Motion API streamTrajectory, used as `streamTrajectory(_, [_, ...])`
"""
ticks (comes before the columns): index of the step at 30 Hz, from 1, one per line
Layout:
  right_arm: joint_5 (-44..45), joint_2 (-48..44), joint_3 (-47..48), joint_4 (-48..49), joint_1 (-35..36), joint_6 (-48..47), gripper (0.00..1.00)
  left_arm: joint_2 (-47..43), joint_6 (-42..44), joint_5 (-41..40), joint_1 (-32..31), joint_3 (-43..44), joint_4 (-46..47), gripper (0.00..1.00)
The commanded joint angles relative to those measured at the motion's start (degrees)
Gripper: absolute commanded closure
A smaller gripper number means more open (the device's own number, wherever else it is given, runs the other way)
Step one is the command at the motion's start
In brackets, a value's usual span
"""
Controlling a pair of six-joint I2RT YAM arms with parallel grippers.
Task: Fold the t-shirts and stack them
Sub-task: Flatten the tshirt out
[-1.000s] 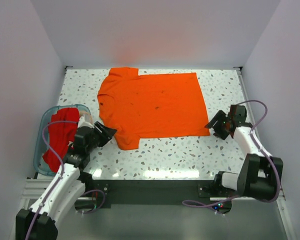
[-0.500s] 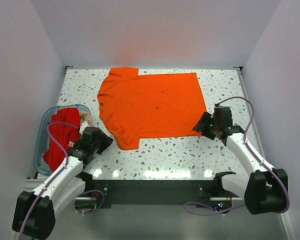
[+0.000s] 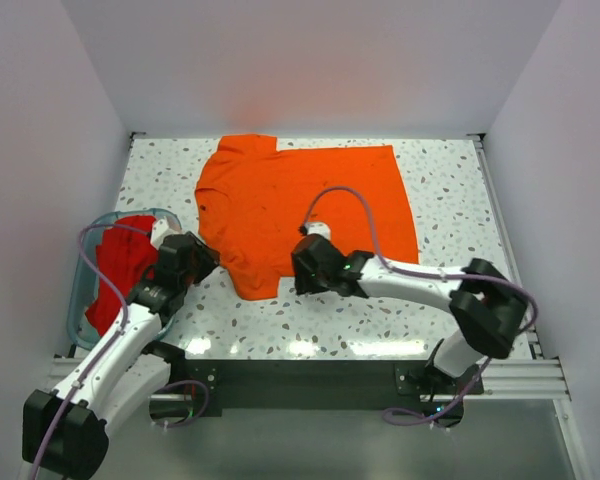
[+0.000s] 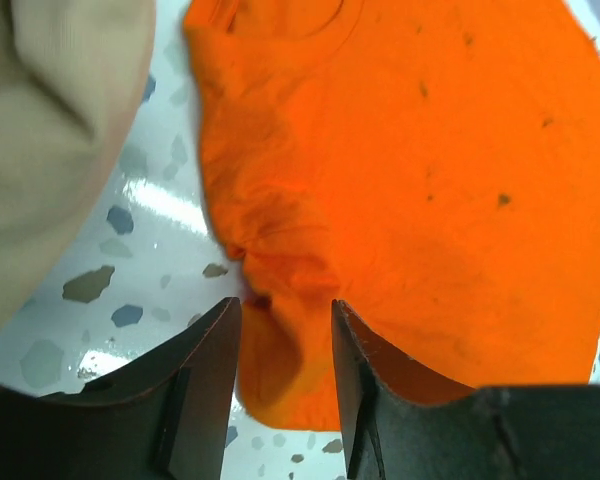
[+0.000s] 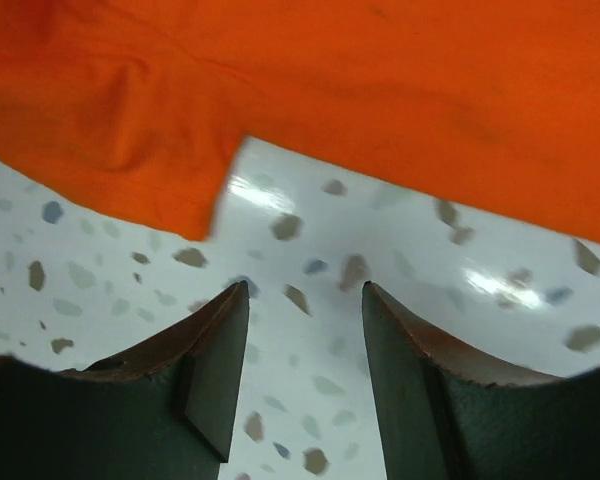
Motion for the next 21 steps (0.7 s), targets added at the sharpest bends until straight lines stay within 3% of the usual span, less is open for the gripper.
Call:
streamTrajectory(1, [11.62, 8.89, 10.6, 1.2, 6.08, 0.37, 0.48, -0.38, 3.63, -5.32, -0.21, 5.59, -3.55, 0.53])
streamTrajectory(7, [16.37, 19.08, 18.7, -1.87, 11.1, 1.69, 0.49, -0.38, 5.48, -6.21, -0.21, 9.37, -5.04, 0.51])
streamTrajectory(16, [16.02, 24.64, 23.02, -3.55, 12.51, 2.04, 0.53, -0.55, 6.62, -6.39, -0.21, 10.69, -5.4, 0.51])
streamTrajectory(19, [15.15, 25.08, 22.59, -2.06, 12.51, 1.87, 0.57, -0.2, 6.62, -5.86, -0.21, 10.43, -4.87, 0.51])
streamTrajectory(21, [14.88, 25.43, 22.76, -2.05, 12.51, 1.69, 0.68, 0.06, 6.54, -5.42, -0.21, 10.08, -4.35, 0.51])
